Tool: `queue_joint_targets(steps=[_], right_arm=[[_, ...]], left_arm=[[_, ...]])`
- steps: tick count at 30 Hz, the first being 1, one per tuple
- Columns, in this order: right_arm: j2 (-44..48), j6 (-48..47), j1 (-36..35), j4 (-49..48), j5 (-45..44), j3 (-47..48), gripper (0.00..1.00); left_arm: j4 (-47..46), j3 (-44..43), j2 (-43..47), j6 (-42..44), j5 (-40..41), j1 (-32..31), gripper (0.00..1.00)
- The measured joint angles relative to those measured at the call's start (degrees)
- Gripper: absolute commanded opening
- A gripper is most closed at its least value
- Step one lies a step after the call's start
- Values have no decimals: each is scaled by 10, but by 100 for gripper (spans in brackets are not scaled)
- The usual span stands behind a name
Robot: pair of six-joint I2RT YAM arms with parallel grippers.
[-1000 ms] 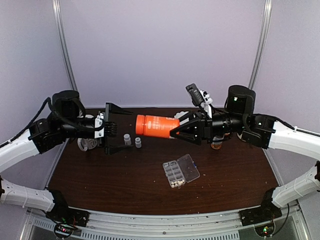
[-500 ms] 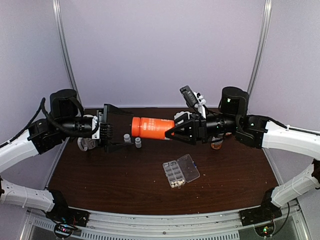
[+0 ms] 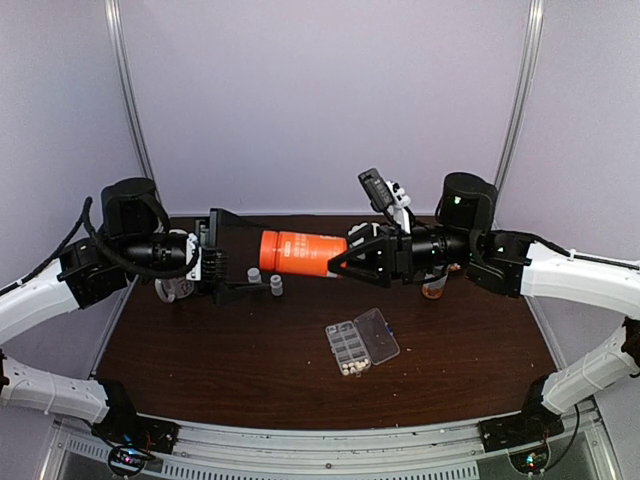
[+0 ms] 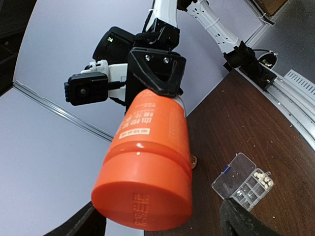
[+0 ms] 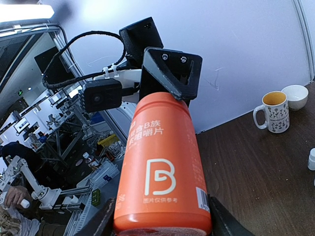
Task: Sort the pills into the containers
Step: Unscrew the lid of the pill bottle from the pill bottle.
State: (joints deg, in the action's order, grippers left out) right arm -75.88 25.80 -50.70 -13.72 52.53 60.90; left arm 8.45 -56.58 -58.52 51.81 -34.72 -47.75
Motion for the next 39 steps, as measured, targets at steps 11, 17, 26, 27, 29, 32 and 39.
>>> queue_joint_targets(steps=[11,17,26,27,29,32,39], right_arm=[[-2,1,0,-3,1,0,22],[-3,1,-1,-6,2,0,22],[-6,1,-1,-7,2,0,22],[-7,1,-1,-7,3,0,22],[-10,1,-1,-7,3,0,22],[-13,1,-2,-7,6,0,22],[-14,1,-3,-8,8,0,21]], left_arm=[[-12,0,0,4,1,-3,93],[-25,0,3,4,7,-3,92],[-29,0,8,5,6,-4,80],[-29,0,8,5,4,-4,78],[-29,0,8,6,2,-4,74],[-28,0,8,7,-2,-4,63],[-25,0,3,10,-10,-4,42]])
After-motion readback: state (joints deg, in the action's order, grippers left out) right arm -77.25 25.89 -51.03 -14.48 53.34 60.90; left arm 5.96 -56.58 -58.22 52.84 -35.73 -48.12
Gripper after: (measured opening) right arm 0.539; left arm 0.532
